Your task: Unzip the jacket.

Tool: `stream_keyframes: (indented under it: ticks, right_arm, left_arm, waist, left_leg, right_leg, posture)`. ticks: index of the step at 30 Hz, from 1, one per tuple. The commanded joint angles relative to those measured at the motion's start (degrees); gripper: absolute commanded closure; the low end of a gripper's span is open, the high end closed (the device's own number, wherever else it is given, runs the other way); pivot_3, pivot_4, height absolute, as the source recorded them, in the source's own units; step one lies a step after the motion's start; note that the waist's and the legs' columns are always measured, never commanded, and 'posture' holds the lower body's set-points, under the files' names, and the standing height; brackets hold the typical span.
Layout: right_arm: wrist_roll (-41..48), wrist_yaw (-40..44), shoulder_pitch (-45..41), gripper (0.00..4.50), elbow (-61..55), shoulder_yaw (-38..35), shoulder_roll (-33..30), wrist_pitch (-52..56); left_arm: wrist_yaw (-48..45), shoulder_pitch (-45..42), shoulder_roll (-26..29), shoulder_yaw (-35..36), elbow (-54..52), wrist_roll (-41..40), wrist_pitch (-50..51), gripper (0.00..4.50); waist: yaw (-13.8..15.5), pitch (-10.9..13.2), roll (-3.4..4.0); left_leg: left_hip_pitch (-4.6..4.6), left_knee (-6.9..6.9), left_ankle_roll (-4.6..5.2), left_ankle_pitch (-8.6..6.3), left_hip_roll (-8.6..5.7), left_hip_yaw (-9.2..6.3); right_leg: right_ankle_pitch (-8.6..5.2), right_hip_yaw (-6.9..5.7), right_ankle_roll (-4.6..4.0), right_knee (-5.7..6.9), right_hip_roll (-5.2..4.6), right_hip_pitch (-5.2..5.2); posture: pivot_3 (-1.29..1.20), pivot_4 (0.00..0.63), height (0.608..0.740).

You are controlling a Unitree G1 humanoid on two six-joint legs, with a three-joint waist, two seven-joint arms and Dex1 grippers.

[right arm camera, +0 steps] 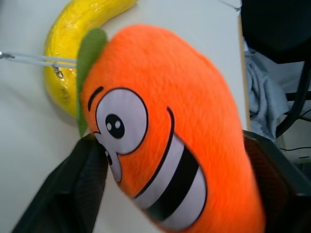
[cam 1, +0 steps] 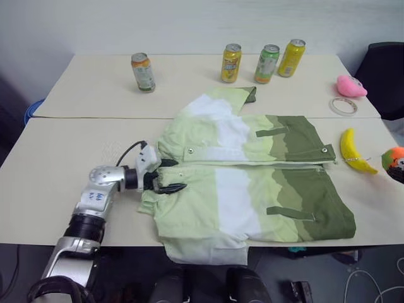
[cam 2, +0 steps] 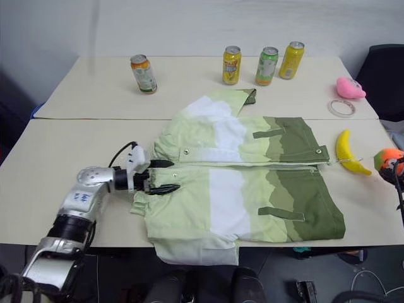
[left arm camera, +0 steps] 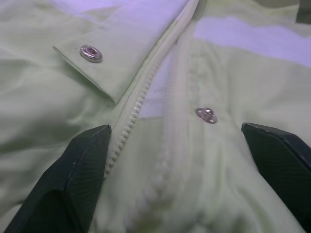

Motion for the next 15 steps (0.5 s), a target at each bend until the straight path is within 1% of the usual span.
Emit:
stream_keyframes:
  ticks: [1, 4, 5, 7, 9, 11, 13, 15]
  right_arm:
    - [4.7, 0.2, 2.2, 0.02, -11.3, -6.8, 1.8, -9.2]
    - [10.7, 8.5, 6.4, 0.02, -21.7, -8.5, 6.2, -13.8]
    - [13.1, 10.7, 7.5, 0.02, -25.3, -8.6, 7.6, -13.2]
    - [19.2, 14.8, 9.8, 0.02, -34.4, -7.0, 10.1, -6.5]
    - [18.7, 18.9, 11.7, 0.02, -39.4, -3.5, 10.3, -6.1]
    - [19.3, 21.4, 12.4, 0.02, -44.0, -0.4, 11.0, -4.8]
    - [20.8, 22.7, 12.8, 0.02, -47.1, 1.0, 11.7, -2.5]
    - [20.8, 26.3, 15.2, 0.02, -50.1, 3.5, 11.6, -2.2]
  left_arm:
    - [-1.2, 0.2, 2.8, 4.9, -8.9, -5.3, 2.1, 0.0]
    - [-1.7, 2.6, 5.5, 8.3, -12.7, -8.6, 5.2, 0.0]
    - [-1.6, 3.9, 6.6, 9.3, -13.4, -9.0, 5.5, 0.0]
    - [-2.5, 8.4, 9.3, 11.6, -14.8, -9.2, 5.3, 0.0]
    - [-2.8, 12.5, 11.1, 13.5, -15.1, -8.9, 4.3, 0.0]
    - [-3.4, 18.6, 12.9, 15.8, -15.6, -8.1, 2.4, 0.0]
    - [-3.6, 22.3, 13.9, 17.1, -16.2, -8.2, 1.6, 0.0]
    - [-2.6, 25.9, 14.1, 18.5, -17.3, -7.9, 0.3, 0.0]
  waist:
    - [0.0, 0.0, -0.02]
    - [-0.1, 0.0, -0.05]
    - [-0.2, 0.0, -0.05]
    - [-0.2, 0.0, -0.06]
    - [-0.2, 0.1, -0.02]
    - [-0.1, 0.1, -0.04]
    - [0.1, 0.1, -0.06]
    - [0.6, 0.1, -0.11]
  left_leg:
    - [0.01, 0.03, 0.0, 0.0, 0.0, 0.01]
    - [0.05, 0.02, -0.02, 0.0, 0.04, 0.03]
    - [0.09, -0.05, -0.05, -0.02, 0.08, 0.03]
    - [0.16, -0.1, -0.07, -0.03, 0.08, 0.04]
    - [0.15, -0.17, -0.07, -0.03, 0.08, 0.06]
    - [0.1, -0.14, -0.04, -0.03, 0.07, 0.07]
    - [0.1, -0.13, -0.01, -0.05, 0.07, 0.09]
    - [0.1, -0.07, -0.02, -0.06, 0.07, 0.04]
  right_leg:
    - [0.0, 0.05, 0.0, 0.01, 0.01, 0.01]
    - [0.0, 0.14, 0.0, 0.02, 0.07, 0.03]
    - [0.0, 0.18, 0.0, 0.0, 0.1, 0.04]
    - [0.0, 0.19, 0.0, -0.02, 0.12, 0.09]
    - [0.0, 0.24, 0.0, 0.0, 0.1, 0.01]
    - [0.0, 0.26, 0.0, 0.01, 0.04, -0.06]
    - [0.0, 0.31, -0.01, 0.01, -0.1, -0.07]
    - [0.0, 0.28, -0.01, -0.03, -0.3, -0.26]
  posture:
    - [0.0, 0.15, 0.74]
    - [0.0, 0.15, 0.74]
    - [0.0, 0.15, 0.74]
    - [0.0, 0.15, 0.74]
    - [0.0, 0.15, 0.74]
    - [0.0, 0.15, 0.74]
    - [0.0, 0.15, 0.74]
    - [0.0, 0.15, 0.74]
